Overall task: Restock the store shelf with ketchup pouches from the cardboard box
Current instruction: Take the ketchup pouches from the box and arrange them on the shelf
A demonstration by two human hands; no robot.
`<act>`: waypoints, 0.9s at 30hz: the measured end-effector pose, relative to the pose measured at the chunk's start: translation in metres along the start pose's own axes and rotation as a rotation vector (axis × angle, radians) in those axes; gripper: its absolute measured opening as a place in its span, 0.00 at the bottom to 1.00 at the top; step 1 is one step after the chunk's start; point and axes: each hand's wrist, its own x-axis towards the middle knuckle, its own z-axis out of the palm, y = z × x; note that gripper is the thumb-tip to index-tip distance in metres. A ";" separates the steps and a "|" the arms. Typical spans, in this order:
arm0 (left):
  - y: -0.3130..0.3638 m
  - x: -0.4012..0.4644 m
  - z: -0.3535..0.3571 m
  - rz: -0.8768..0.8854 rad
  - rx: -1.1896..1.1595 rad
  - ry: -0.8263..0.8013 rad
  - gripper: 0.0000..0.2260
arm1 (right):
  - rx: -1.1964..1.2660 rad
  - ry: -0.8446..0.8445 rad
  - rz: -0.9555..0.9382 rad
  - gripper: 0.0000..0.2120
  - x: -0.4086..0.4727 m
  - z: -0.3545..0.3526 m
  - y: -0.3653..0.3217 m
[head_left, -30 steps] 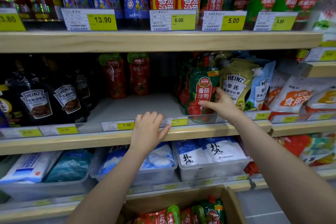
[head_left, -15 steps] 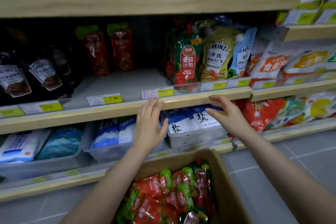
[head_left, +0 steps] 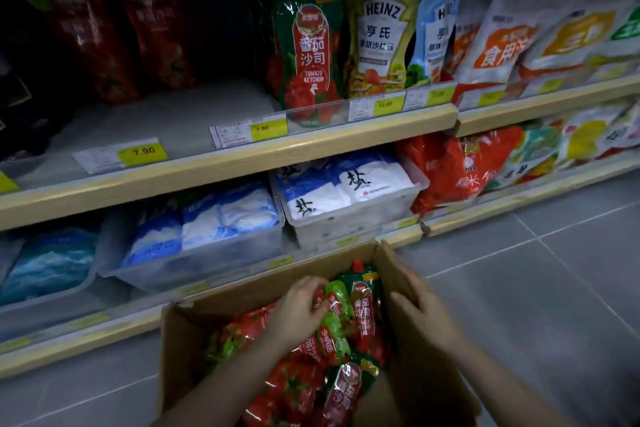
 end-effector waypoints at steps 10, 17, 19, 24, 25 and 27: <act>-0.016 0.048 0.068 -0.186 0.087 -0.112 0.27 | 0.081 0.012 0.013 0.25 0.005 0.008 0.012; -0.019 0.062 0.076 -0.364 -0.219 -0.063 0.11 | 0.048 0.011 0.025 0.23 0.008 0.006 0.016; -0.019 0.060 0.075 -0.343 -0.248 -0.060 0.15 | 0.039 0.014 0.025 0.23 0.007 0.006 0.015; -0.005 0.056 0.056 -0.228 -0.492 -0.008 0.15 | 0.002 0.019 0.009 0.24 0.005 0.006 0.011; 0.001 0.055 0.050 -0.191 -0.498 -0.006 0.14 | -0.009 0.025 -0.004 0.25 0.004 0.006 0.009; 0.014 0.054 0.034 -0.111 -0.486 -0.003 0.13 | -0.016 0.034 -0.028 0.25 0.004 0.004 0.004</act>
